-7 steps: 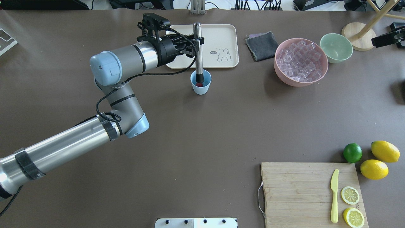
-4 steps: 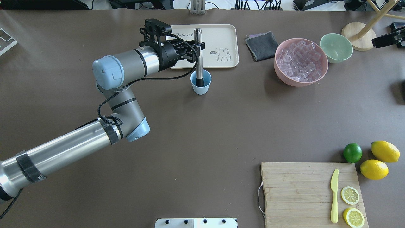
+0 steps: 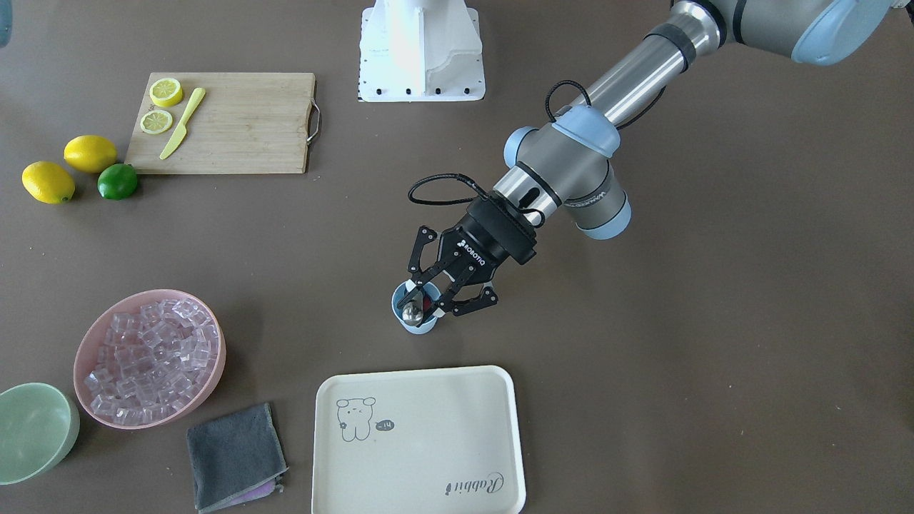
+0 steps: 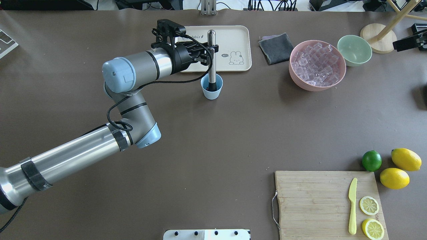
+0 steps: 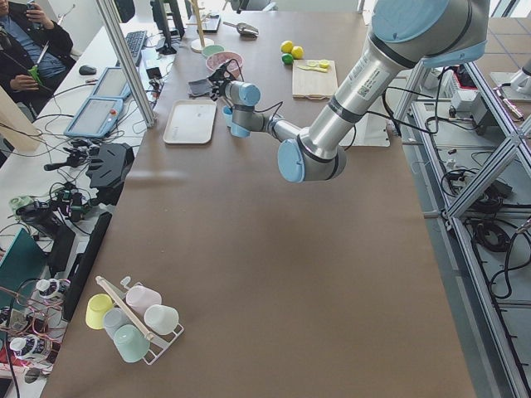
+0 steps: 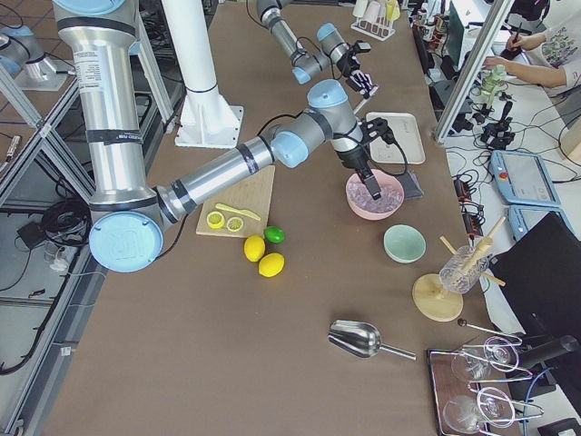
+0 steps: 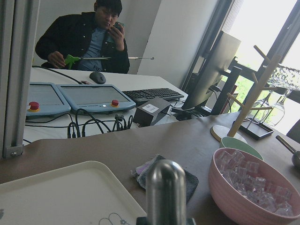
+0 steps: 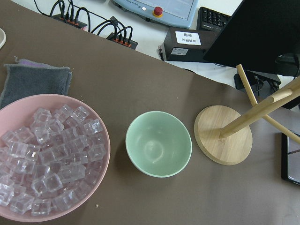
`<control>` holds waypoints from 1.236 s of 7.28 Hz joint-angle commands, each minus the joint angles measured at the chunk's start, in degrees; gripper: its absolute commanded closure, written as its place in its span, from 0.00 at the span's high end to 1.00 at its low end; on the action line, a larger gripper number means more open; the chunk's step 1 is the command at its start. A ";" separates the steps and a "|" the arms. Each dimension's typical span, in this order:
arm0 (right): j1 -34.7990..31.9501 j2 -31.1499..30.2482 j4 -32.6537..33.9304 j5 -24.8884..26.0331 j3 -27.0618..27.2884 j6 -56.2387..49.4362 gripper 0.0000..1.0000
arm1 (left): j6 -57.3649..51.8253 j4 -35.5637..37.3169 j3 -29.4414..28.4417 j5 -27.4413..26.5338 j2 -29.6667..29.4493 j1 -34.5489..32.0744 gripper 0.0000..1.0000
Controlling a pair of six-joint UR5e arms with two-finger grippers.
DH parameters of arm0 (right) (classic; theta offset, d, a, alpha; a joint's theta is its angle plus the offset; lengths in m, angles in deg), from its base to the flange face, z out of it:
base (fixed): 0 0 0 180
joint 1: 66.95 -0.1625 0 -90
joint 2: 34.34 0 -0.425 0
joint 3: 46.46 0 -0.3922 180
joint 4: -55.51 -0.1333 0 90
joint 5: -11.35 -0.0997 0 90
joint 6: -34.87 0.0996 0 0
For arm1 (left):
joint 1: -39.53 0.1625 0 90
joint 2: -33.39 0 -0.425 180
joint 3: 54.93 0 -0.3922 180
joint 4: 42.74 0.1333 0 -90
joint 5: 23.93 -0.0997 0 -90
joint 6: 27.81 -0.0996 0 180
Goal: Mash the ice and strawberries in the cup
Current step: 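Lift the pestle out of the cup and move the left arm away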
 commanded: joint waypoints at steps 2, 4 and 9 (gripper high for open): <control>0.00 -0.05 0.02 -0.70 -0.03 0.05 1.00 | 3.65 11.20 10.42 6.64 0.54 -5.75 0.00; 0.00 0.04 0.02 -2.45 -0.12 -0.04 1.00 | 3.66 17.26 15.05 17.80 4.66 -14.71 0.00; 2.45 1.00 0.02 -2.90 -0.56 -0.48 1.00 | 2.69 28.69 14.35 42.90 16.86 -33.55 0.00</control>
